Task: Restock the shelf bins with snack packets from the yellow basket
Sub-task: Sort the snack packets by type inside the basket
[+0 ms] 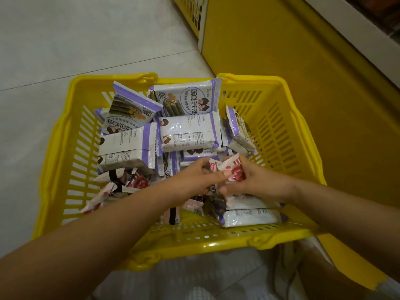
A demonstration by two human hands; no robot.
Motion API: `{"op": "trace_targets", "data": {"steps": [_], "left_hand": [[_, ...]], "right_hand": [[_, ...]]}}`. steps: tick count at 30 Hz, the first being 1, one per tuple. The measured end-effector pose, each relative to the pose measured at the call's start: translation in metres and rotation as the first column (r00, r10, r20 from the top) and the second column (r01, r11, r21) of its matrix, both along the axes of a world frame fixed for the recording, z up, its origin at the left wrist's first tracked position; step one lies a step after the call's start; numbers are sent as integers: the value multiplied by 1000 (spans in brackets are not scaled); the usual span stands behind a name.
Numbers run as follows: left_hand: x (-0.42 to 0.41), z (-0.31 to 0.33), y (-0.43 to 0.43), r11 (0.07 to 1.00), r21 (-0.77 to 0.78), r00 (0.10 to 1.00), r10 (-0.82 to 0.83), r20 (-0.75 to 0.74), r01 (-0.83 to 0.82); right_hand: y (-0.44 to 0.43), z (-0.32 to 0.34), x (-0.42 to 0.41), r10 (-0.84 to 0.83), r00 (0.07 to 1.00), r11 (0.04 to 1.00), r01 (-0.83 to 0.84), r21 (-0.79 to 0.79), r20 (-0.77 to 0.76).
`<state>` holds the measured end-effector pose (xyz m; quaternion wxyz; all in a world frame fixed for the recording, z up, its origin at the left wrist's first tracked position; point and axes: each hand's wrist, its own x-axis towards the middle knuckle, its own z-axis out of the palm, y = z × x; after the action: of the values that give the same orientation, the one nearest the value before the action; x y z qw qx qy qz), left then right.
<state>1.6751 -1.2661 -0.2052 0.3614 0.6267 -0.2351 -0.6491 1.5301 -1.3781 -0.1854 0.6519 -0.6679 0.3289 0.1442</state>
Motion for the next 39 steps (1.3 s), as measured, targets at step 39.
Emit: {"op": "trace_targets", "data": {"steps": [39], "left_hand": [[34, 43, 38, 796, -187, 306, 2, 952, 576]], "right_hand": [[-19, 17, -6, 310, 798, 873, -454, -178, -516]]}}
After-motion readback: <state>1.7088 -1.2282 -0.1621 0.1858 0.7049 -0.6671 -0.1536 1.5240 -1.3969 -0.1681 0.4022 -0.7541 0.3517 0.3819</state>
